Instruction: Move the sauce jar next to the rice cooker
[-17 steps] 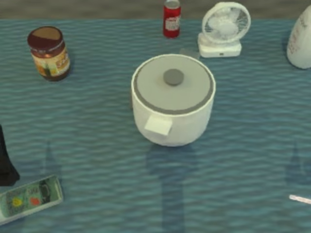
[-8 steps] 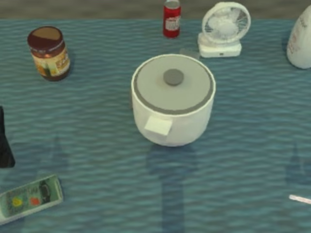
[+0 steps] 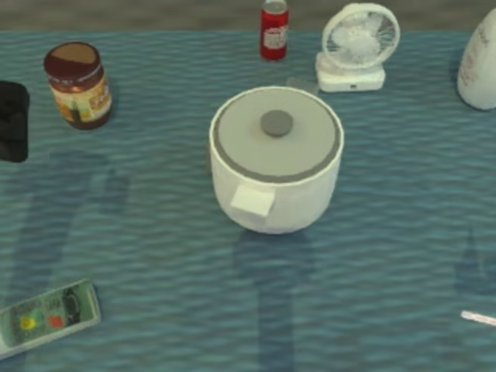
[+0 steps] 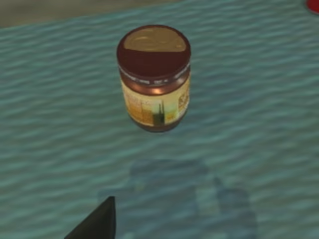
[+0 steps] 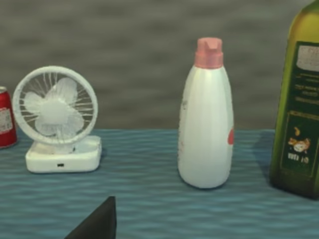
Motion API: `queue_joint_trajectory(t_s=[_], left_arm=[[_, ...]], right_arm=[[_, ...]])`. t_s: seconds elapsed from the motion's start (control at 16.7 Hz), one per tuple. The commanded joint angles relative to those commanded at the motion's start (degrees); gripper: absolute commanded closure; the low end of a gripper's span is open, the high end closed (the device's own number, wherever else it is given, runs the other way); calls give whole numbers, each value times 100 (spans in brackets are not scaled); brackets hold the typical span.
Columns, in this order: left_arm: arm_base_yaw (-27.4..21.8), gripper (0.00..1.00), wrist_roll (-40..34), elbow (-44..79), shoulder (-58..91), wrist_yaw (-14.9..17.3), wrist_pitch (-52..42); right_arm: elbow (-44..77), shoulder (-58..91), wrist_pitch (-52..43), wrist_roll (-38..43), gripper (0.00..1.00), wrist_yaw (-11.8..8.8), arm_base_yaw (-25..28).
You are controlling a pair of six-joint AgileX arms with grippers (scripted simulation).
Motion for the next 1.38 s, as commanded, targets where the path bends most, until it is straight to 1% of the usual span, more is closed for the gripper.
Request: queue_joint_trajectory(t_s=[0.48, 0.84, 1.02, 1.14, 1.38], left_arm=[[-51, 0, 462, 4202, 4505, 138, -2202], [5, 0, 730, 6957, 7261, 30, -3328], [57, 0, 820, 7952, 8184, -75, -3652], [86, 0, 857, 8364, 8556, -134, -3772], [102, 0, 875, 8564, 8736, -167, -3827]], right_arm=[[0, 0, 0, 0, 0, 0, 0], [0, 0, 0, 0, 0, 0, 0], [0, 0, 0, 0, 0, 0, 0], [0, 0, 0, 0, 0, 0, 0], [0, 0, 0, 0, 0, 0, 0]])
